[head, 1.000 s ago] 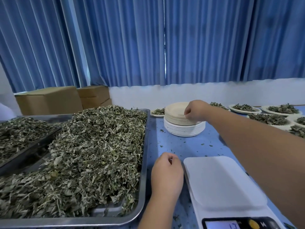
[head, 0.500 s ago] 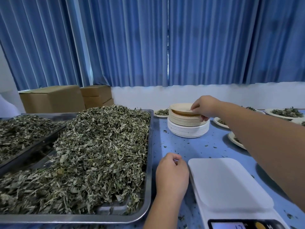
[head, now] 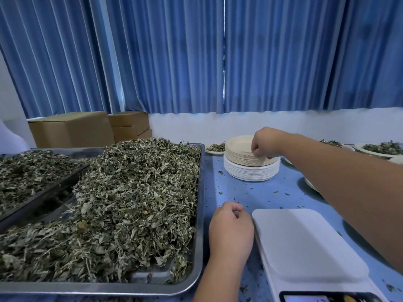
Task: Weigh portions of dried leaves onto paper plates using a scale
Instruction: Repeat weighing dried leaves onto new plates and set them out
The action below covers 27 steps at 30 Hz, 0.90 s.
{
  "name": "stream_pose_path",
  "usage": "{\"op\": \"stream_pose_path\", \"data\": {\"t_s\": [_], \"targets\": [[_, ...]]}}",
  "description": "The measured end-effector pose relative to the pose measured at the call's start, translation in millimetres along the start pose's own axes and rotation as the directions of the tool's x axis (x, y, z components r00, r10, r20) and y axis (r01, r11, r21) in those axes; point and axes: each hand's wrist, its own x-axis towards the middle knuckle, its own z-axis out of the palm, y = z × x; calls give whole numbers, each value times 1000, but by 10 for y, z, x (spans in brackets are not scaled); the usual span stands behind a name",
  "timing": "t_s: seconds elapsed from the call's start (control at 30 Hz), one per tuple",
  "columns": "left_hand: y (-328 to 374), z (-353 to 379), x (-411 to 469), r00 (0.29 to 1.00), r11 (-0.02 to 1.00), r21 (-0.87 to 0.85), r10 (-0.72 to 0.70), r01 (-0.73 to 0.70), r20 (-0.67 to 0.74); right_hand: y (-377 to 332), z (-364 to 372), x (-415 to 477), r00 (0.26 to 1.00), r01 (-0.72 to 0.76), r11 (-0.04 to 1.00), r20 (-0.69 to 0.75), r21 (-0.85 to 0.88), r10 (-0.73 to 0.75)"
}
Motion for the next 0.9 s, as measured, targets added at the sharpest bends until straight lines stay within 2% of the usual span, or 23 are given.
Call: {"op": "stream_pose_path", "data": {"t_s": [0.47, 0.9], "targets": [[-21, 2, 24, 1000, 1000, -10, 3, -3, -5, -72, -16, 53, 1000, 13, 981, -4, -191, -14], [-28, 0, 31, 1000, 1000, -9, 4, -4, 2, -58, -5, 65, 1000, -6, 984, -12, -179, 4]]}}
